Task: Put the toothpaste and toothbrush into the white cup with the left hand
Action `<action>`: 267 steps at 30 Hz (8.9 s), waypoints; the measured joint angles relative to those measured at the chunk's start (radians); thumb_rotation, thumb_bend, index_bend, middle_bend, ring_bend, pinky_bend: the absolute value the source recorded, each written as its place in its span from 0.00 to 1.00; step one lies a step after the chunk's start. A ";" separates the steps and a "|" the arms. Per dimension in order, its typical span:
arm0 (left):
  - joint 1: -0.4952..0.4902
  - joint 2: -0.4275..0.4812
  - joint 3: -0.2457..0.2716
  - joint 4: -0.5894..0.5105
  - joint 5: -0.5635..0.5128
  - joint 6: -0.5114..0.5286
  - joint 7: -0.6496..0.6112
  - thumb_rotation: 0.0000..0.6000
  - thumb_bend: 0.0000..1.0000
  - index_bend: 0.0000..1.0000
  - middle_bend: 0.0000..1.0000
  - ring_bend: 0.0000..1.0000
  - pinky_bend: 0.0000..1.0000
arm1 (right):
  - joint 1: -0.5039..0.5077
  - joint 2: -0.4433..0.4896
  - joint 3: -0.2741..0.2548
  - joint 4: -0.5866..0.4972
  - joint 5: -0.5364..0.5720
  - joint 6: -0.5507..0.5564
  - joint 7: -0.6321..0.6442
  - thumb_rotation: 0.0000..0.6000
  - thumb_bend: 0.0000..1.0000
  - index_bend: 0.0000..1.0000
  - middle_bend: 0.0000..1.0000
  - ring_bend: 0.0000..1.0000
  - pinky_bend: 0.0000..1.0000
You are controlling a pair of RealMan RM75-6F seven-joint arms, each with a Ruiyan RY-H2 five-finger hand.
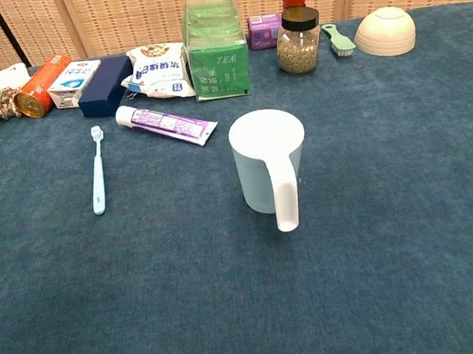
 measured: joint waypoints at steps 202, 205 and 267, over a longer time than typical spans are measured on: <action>-0.762 -0.356 -0.060 0.255 0.056 -0.442 -0.364 1.00 0.28 0.11 0.00 0.00 0.24 | 0.032 -0.038 0.039 0.054 -0.035 -0.103 0.036 1.00 0.00 0.00 0.00 0.00 0.00; -0.756 -0.332 -0.013 0.307 0.084 -0.462 -0.302 1.00 0.28 0.14 0.00 0.00 0.24 | 0.034 -0.041 0.039 0.054 -0.033 -0.108 0.030 1.00 0.00 0.00 0.00 0.00 0.00; -0.672 -0.471 0.169 0.622 0.243 -0.441 -0.046 1.00 0.35 0.41 0.00 0.00 0.18 | 0.029 -0.033 0.049 0.046 -0.017 -0.098 0.036 1.00 0.00 0.00 0.00 0.00 0.00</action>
